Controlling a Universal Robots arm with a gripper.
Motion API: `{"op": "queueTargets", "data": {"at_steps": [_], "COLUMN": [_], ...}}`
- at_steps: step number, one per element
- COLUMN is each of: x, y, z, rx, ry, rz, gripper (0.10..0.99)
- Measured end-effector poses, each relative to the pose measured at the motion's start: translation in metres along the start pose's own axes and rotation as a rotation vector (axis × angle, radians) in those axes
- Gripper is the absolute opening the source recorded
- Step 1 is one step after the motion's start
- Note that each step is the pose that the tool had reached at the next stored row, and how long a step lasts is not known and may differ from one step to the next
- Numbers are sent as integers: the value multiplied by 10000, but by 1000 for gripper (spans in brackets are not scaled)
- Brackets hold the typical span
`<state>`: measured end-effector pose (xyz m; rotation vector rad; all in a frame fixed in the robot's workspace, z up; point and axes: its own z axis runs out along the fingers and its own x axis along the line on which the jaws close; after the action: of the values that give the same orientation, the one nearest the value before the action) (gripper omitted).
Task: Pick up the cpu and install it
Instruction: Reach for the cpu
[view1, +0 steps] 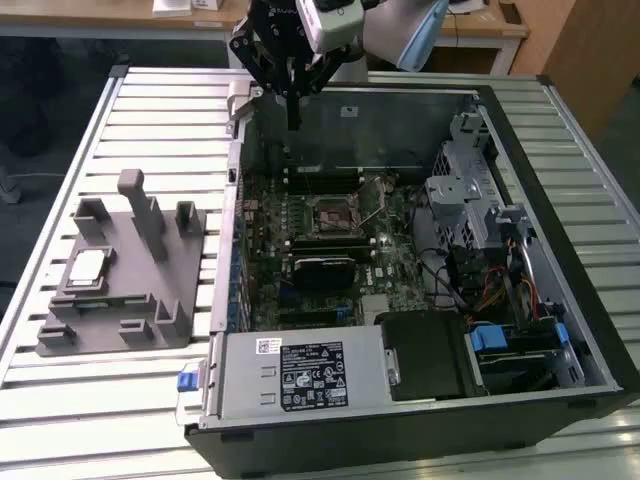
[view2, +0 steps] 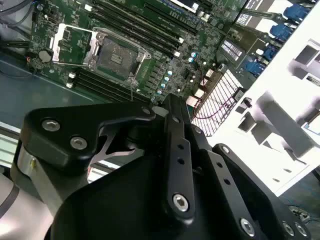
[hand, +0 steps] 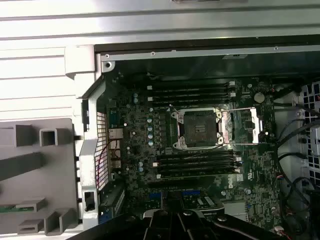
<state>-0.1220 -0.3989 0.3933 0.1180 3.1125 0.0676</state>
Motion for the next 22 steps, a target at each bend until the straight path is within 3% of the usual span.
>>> {"op": "queueTargets", "data": {"at_steps": [9,22], "x": [25,272], "y": [-2,-21], "z": [0,-3], "rx": [-1,0], "ry": [-1,-1], "rz": [0,0], "gripper": [106,106]}}
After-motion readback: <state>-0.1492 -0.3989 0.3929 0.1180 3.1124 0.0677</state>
